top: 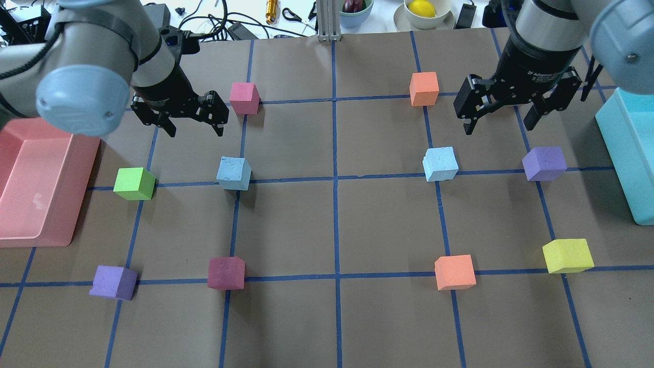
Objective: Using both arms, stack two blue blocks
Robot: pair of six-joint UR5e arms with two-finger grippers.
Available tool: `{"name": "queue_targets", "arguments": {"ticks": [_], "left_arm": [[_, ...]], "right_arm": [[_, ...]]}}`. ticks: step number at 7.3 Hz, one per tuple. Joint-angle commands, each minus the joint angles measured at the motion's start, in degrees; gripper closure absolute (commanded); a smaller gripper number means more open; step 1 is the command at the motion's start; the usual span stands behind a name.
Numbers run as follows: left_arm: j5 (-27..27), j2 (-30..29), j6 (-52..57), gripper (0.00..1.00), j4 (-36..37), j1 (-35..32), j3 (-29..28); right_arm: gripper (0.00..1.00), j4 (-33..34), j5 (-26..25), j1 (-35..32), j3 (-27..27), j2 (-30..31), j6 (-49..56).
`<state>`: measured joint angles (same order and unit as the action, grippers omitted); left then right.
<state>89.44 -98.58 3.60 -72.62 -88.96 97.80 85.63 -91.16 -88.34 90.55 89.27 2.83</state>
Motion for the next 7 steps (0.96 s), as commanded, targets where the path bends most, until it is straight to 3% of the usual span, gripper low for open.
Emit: {"name": "queue_targets", "arguments": {"ticks": [1, 5, 7], "left_arm": [[-0.05, -3.27, -0.26, 0.00, 11.66, -0.60, 5.72], [0.56, -8.90, -2.55, 0.00, 15.57, -2.27, 6.52], [0.83, -11.27, -2.29, 0.00, 17.76, -2.27, 6.09]], "right_arm": [[0.00, 4.95, 0.19, 0.28, 1.73, -5.84, 0.59], [0.00, 30.85, 0.37, 0.28, 8.30, -17.00, 3.83], [0.00, 37.23, 0.89, 0.19, 11.39, -20.26, 3.94]]}}
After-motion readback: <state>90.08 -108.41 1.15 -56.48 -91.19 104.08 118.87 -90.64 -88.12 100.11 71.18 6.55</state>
